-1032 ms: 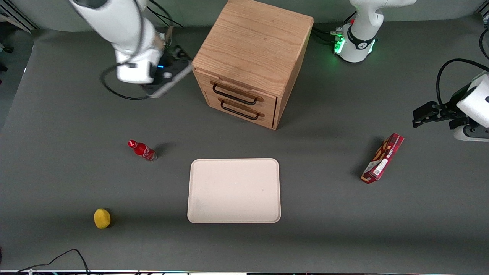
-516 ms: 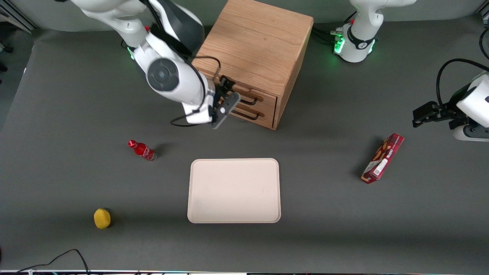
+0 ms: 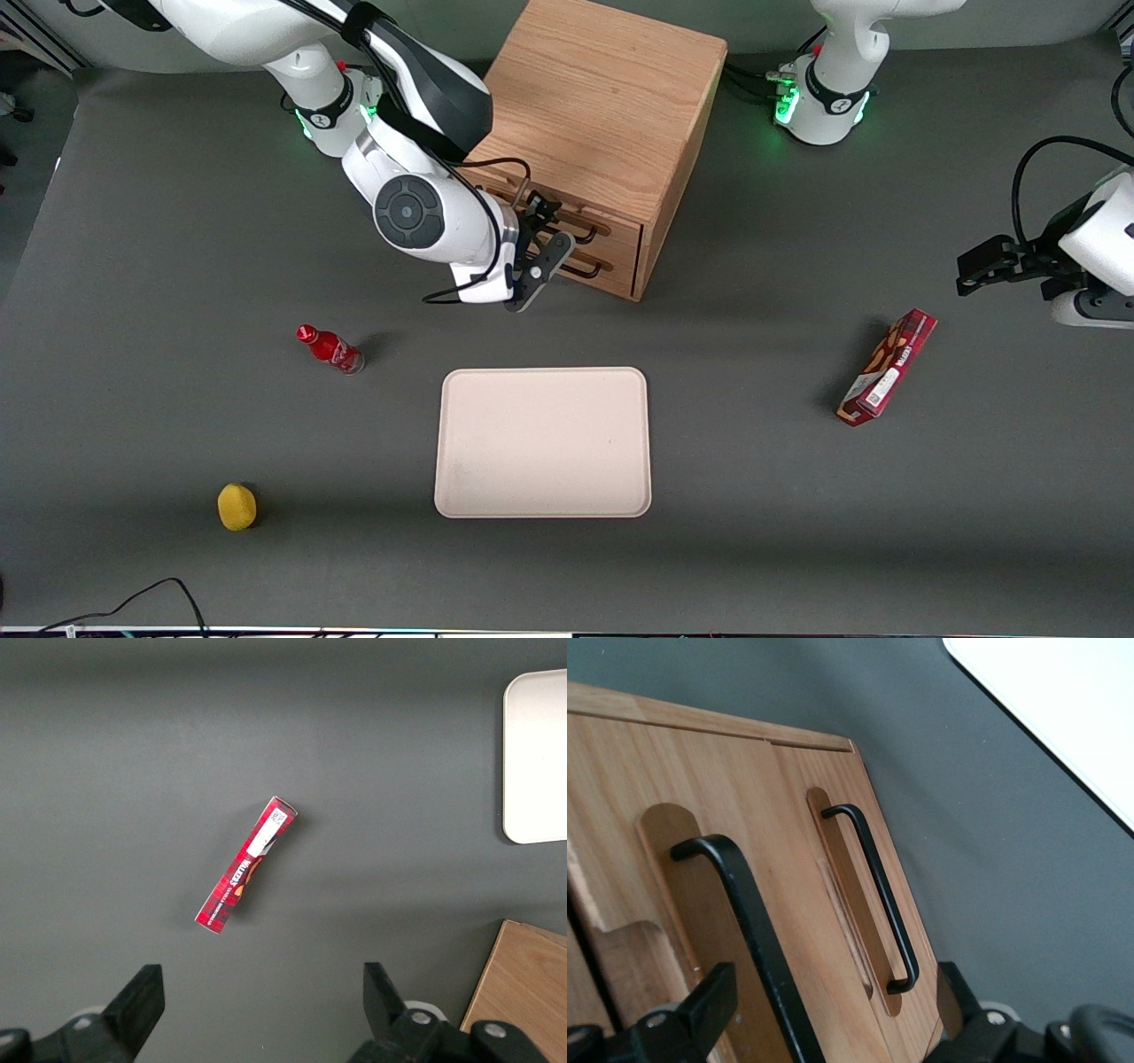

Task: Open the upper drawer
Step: 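Pull the upper drawer outward by its handle with the right gripper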

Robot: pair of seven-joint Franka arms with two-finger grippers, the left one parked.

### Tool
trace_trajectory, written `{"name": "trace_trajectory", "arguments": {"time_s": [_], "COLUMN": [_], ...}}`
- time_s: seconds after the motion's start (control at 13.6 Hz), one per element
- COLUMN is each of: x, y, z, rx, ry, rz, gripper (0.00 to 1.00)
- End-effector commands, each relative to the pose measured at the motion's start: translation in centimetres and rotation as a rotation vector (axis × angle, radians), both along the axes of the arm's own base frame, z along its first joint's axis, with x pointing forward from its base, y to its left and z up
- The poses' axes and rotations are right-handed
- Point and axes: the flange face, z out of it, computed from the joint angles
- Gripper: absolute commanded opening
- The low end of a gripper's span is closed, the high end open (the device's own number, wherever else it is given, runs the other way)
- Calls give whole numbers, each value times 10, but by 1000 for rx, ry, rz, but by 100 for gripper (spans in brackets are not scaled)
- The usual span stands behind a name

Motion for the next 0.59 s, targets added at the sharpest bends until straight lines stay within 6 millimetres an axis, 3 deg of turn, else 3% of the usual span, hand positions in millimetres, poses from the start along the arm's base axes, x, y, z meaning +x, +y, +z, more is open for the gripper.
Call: {"name": "trace_trajectory", "arguments": {"time_s": [0.0, 0.22, 0.44, 0.52], "x": [-3, -1, 15, 25], "y": [3, 2, -4, -6], "z": [-9, -12, -33, -32], "rx": [10, -4, -35, -31], "ry": [2, -21, -63, -74], "rz": [7, 23, 37, 27], "gripper": [100, 100, 100, 100]}}
